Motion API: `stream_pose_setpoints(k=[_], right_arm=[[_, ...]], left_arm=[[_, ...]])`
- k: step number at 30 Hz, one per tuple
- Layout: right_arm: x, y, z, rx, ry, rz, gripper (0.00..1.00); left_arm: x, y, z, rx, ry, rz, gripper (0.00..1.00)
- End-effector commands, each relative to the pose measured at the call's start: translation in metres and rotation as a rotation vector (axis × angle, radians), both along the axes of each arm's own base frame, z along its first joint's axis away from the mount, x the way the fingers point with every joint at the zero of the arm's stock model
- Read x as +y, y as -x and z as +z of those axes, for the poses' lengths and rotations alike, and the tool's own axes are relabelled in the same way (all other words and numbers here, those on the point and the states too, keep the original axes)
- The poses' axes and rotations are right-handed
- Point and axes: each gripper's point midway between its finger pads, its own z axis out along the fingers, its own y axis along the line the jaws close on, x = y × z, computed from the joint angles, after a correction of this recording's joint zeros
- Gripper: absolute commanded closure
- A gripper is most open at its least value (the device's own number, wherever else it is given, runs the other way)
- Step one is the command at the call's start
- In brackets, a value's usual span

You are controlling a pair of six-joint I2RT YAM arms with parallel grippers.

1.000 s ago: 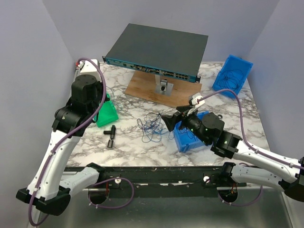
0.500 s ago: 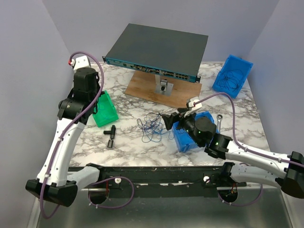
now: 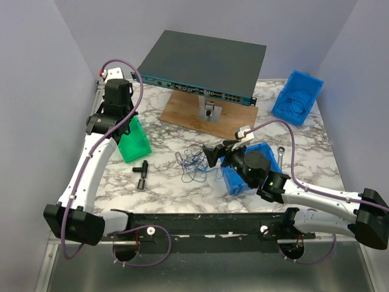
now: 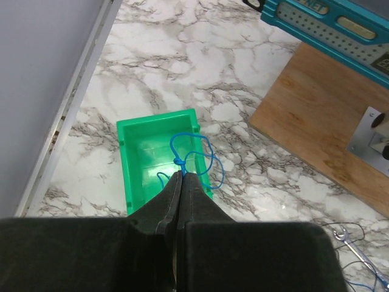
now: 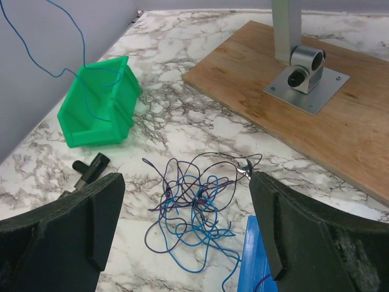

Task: Untangle the cables
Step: Place the cable in the bin.

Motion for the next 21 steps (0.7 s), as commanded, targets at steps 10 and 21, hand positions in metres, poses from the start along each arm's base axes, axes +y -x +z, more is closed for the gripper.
stream_pose_setpoints(k=[10, 21], right_arm=[[0.006, 0.001, -0.004, 0.018, -0.031, 0.015, 0.08], [0.004, 0.004, -0.004, 0.032, -0.054, 0.013, 0.08]], left_arm=[[0.029, -0.021, 0.008, -0.032, -0.050, 0.002, 1.00], [0.032, -0.023, -0.052, 0.063, 0.004, 0.066, 1.00]])
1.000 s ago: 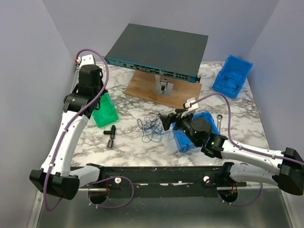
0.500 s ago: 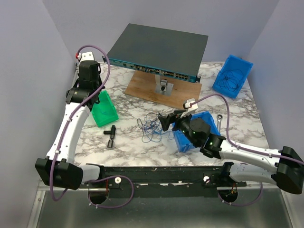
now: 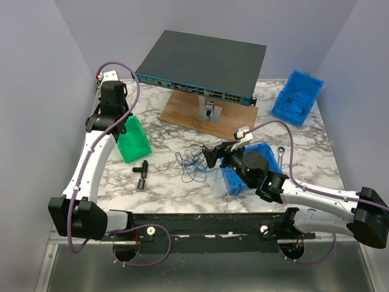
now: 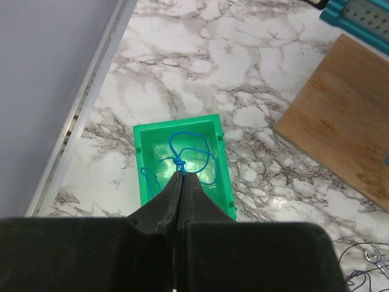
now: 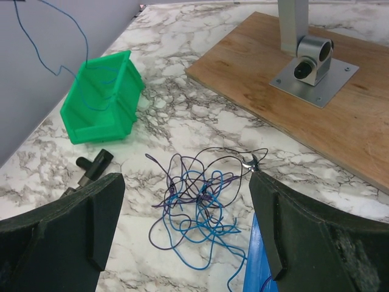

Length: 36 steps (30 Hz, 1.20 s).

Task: Untangle the cables
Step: Place the cable in the bin.

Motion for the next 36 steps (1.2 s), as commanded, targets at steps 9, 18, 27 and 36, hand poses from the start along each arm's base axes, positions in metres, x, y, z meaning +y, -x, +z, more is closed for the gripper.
stream_pose_setpoints(k=[9, 18, 27, 36], right_arm=[[-0.002, 0.003, 0.004, 0.017, -0.043, -0.007, 0.08], [-0.001, -0.001, -0.009, 0.045, 0.009, -0.023, 0.08], [0.005, 0.003, -0.063, 0.213, 0.162, -0.016, 0.08], [0.000, 0.007, -0.060, 0.214, 0.149, -0.015, 0.08]], left_arm=[[-0.008, -0.003, -0.117, 0.219, 0.084, 0.013, 1.00], [-0.013, -0.018, -0.165, 0.376, 0.249, -0.033, 1.00], [-0.028, -0.029, -0.142, 0.279, 0.349, -0.111, 1.00], [-0.035, -0.039, -0.117, 0.159, 0.456, -0.118, 1.00]])
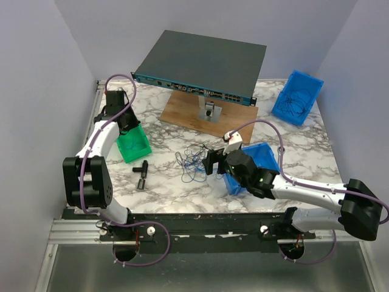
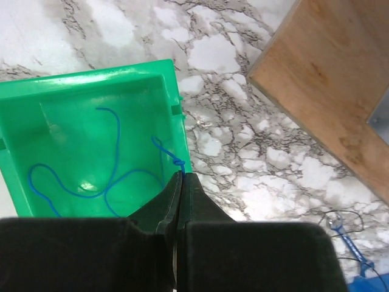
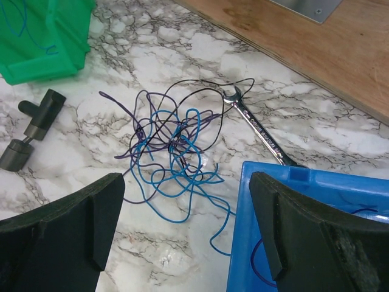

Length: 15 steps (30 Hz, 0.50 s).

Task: Untangle the cables
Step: Place the cable in the bin.

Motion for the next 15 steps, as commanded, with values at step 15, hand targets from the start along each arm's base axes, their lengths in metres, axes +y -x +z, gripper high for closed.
stream_pose_setpoints(k=[15], right_arm=[[-0.001, 0.001, 0.008, -0.003, -0.017, -0.007, 0.08]], left_arm=[[0.021, 0.014, 0.017, -0.159, 0.183, 0.111, 1.00]])
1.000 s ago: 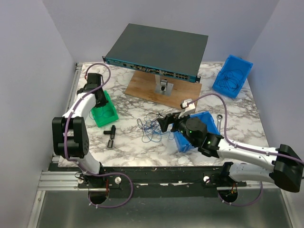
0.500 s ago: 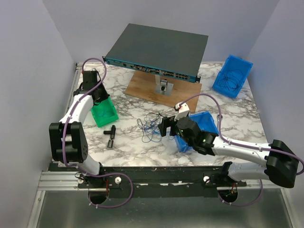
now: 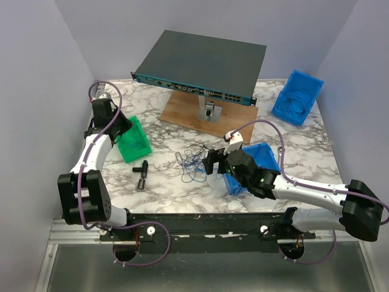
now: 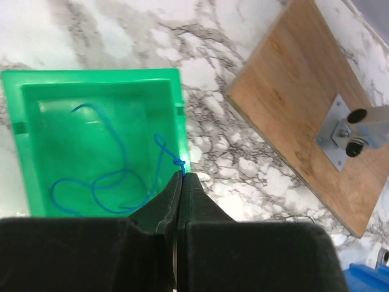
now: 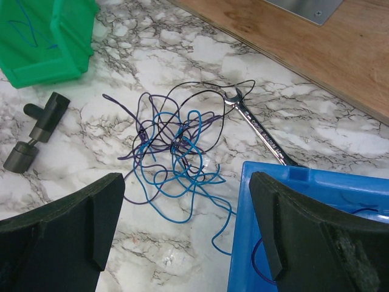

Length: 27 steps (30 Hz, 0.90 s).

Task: Untangle the cables
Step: Place the cable in the bin.

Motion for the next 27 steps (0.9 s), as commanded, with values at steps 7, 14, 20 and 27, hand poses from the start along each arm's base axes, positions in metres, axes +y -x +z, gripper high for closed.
stream_pose_setpoints(k=[7, 14, 20, 27], right_arm=[[0.000, -0.001, -0.002, 0.009, 0.015, -0.007, 0.08], [-0.001, 0.001, -0.007, 0.029, 0.027, -0.007, 0.08], [0.000, 0.002, -0.004, 0.033, 0.025, 0.001, 0.08], [-0.002, 0.006, -0.017, 0.079, 0.068, 0.006, 0.08]], left_arm=[[0.016, 0.010, -0.018, 0.028, 0.002, 0.046, 0.86], [0.022, 0.017, -0.006, 0.019, -0.032, 0.068, 0.51], [0.014, 0.024, 0.017, -0.043, -0.007, 0.051, 0.33], [-0.019, 0.041, 0.053, -0.131, 0.018, -0.021, 0.07]])
